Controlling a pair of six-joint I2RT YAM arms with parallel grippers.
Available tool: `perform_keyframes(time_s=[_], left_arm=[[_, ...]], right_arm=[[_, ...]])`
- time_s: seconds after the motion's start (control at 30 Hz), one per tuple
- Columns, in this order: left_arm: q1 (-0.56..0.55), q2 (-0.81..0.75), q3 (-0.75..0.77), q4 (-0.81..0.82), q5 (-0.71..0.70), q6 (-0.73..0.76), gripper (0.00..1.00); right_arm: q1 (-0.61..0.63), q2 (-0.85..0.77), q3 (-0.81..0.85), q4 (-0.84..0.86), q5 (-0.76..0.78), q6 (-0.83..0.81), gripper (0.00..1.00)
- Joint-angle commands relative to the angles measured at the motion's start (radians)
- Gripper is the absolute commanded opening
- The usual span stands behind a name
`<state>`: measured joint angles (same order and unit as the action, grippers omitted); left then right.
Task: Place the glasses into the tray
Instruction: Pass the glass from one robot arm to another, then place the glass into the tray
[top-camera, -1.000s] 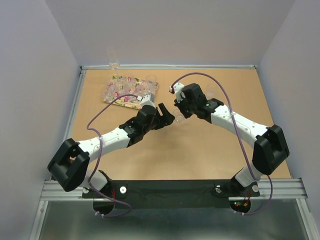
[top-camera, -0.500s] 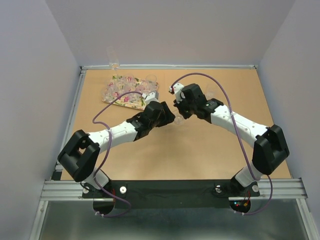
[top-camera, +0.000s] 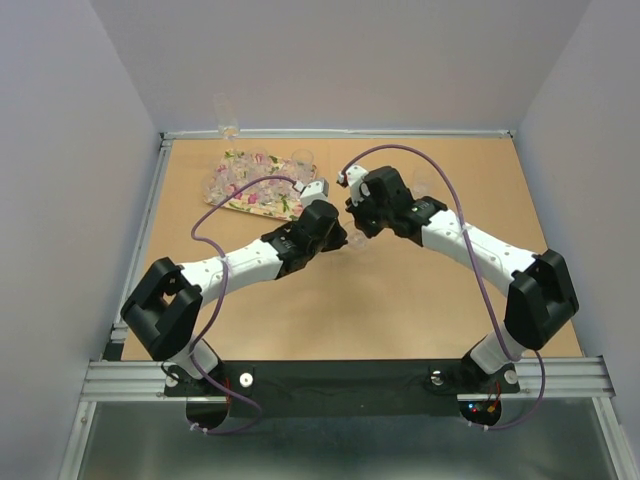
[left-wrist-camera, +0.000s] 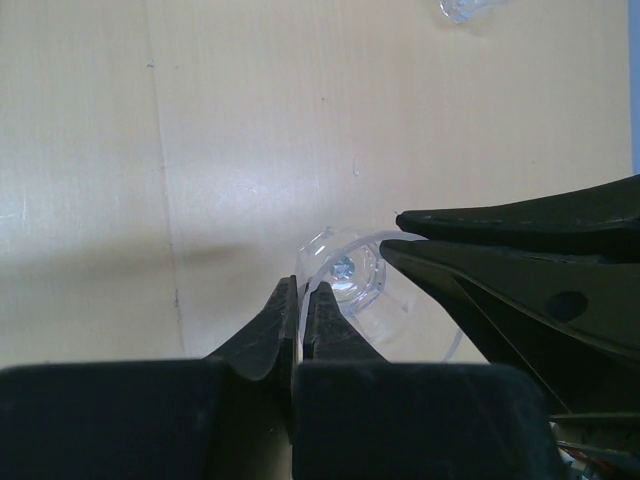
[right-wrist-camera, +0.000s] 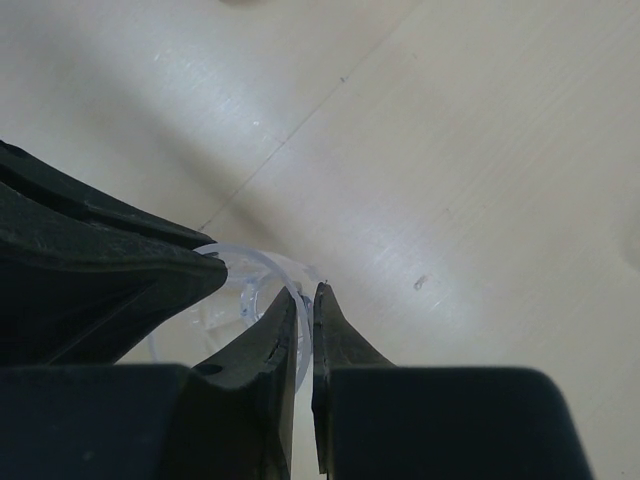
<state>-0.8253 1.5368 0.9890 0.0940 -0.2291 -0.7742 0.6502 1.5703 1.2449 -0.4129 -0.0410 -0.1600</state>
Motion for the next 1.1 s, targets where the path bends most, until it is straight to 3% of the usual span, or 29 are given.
perform_keyframes(time_s=[0.0,0.1,0.23,0.4,0.57,0.7,0.8,0.93,1.07], left_arm=[[0.018,0.000,0.025,-0.023,-0.076,0.029,0.00],[0.017,-0.001,0.016,-0.023,-0.072,0.055,0.00],[0.017,-0.013,-0.007,-0.011,-0.078,0.090,0.00],[0.018,-0.064,-0.079,0.059,-0.079,0.121,0.00],[0.018,-0.124,-0.127,0.075,-0.107,0.153,0.00],[0.022,-0.196,-0.167,0.066,-0.142,0.174,0.00],[0.031,-0.266,-0.207,0.059,-0.174,0.199,0.00],[0.087,-0.336,-0.239,0.032,-0.179,0.222,0.00],[0.198,-0.397,-0.269,0.023,-0.136,0.233,0.00]], right_arm=[[0.011,-0.065,0.059,0.019,-0.085,0.028,0.07],[0.009,-0.075,0.059,0.019,-0.111,0.027,0.09],[0.009,-0.096,0.042,0.019,-0.171,0.017,0.24],[0.009,-0.145,0.027,0.019,-0.183,-0.002,0.54],[0.008,-0.210,0.002,0.013,-0.184,-0.047,0.75],[-0.066,-0.263,-0.024,0.008,-0.215,-0.069,0.76],[-0.197,-0.294,-0.048,0.013,-0.290,-0.049,0.76],[-0.335,-0.332,-0.099,0.032,-0.341,-0.059,0.77],[-0.415,-0.366,-0.159,0.066,-0.393,-0.082,0.85]])
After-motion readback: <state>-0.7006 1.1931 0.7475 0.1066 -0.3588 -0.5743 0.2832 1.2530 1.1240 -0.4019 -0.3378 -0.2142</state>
